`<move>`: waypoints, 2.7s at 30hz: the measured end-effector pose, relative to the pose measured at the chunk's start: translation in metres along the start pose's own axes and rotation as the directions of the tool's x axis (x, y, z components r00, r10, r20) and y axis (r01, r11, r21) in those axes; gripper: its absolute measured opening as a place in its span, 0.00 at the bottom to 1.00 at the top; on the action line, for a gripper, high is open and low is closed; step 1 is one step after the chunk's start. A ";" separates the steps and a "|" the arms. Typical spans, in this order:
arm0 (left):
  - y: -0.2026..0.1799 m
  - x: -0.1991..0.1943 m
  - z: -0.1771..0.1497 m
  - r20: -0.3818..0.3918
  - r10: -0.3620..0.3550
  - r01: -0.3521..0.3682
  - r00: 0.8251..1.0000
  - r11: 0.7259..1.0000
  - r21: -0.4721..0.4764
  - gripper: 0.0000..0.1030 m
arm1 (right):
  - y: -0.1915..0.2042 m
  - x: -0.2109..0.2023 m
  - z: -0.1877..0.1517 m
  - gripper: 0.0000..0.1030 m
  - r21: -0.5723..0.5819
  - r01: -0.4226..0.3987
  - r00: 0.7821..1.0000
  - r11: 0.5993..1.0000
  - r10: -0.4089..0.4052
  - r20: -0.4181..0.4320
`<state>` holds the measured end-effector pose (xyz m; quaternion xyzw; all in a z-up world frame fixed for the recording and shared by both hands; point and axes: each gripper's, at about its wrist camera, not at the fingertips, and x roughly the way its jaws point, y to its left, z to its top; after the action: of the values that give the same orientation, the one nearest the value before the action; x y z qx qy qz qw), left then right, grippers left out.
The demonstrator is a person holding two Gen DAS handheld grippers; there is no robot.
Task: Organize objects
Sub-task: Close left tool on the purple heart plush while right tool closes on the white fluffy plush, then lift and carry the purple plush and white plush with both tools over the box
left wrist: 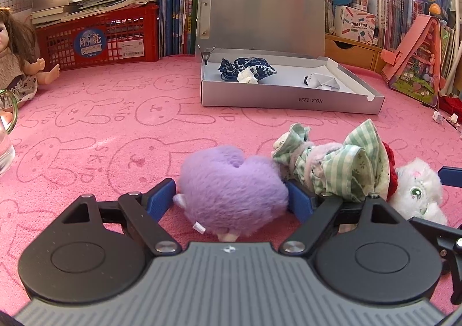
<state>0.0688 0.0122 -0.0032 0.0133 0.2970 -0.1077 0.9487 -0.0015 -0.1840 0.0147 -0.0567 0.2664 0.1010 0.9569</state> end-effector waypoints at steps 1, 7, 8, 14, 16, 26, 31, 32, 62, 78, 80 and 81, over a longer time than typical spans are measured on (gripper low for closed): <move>0.000 0.000 0.000 0.000 0.001 -0.001 1.000 1.000 0.001 0.85 | 0.003 0.002 -0.001 0.93 -0.016 -0.002 1.000 1.000 0.002 -0.006; -0.004 0.001 -0.001 0.005 0.011 -0.011 1.000 1.000 0.016 0.86 | 0.018 0.011 -0.010 0.93 -0.078 0.001 1.000 0.997 -0.003 -0.026; -0.004 0.001 -0.002 0.005 0.012 -0.012 1.000 1.000 0.017 0.86 | 0.017 0.011 -0.010 0.93 -0.071 -0.003 1.000 0.997 0.001 -0.028; -0.004 0.002 -0.002 0.009 0.016 -0.016 1.000 1.000 0.016 0.87 | 0.008 0.015 -0.010 0.93 -0.017 -0.027 0.999 0.999 0.026 -0.039; -0.004 0.002 -0.002 0.010 0.018 -0.018 1.000 1.000 0.016 0.87 | 0.008 0.015 -0.010 0.93 -0.011 -0.030 0.999 0.999 0.029 -0.041; -0.005 0.001 -0.002 0.012 0.018 -0.018 1.000 1.000 0.017 0.86 | 0.004 0.017 -0.010 0.91 0.018 -0.051 0.997 0.999 0.052 -0.052; -0.003 -0.007 -0.001 0.035 0.017 -0.017 0.999 1.000 0.012 0.70 | -0.003 0.010 -0.005 0.73 0.078 -0.041 0.998 0.996 0.045 -0.046; -0.003 -0.010 -0.001 0.040 0.018 -0.018 0.999 1.000 0.007 0.70 | -0.006 0.007 -0.003 0.73 0.092 -0.041 0.998 0.995 0.044 -0.035; -0.006 -0.011 0.058 0.129 0.004 -0.007 0.992 1.000 0.027 0.71 | -0.071 0.025 0.053 0.74 0.217 0.075 0.996 0.973 -0.083 0.025; -0.016 0.048 0.115 0.103 -0.013 0.015 0.995 1.000 -0.015 0.71 | -0.117 0.079 0.095 0.74 0.309 0.098 0.994 0.946 -0.110 0.022; -0.018 0.055 0.122 0.105 -0.009 0.010 0.994 1.000 -0.009 0.71 | -0.117 0.085 0.099 0.74 0.298 0.096 0.994 0.950 -0.107 0.022; -0.019 0.057 0.126 0.108 -0.006 0.007 0.994 1.000 -0.005 0.71 | -0.116 0.089 0.101 0.74 0.290 0.096 0.994 0.952 -0.107 0.021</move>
<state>0.1813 -0.0286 0.0685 0.0040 0.2454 -0.1105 0.9631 0.1493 -0.2662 0.0610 0.0717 0.2575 0.0127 0.9635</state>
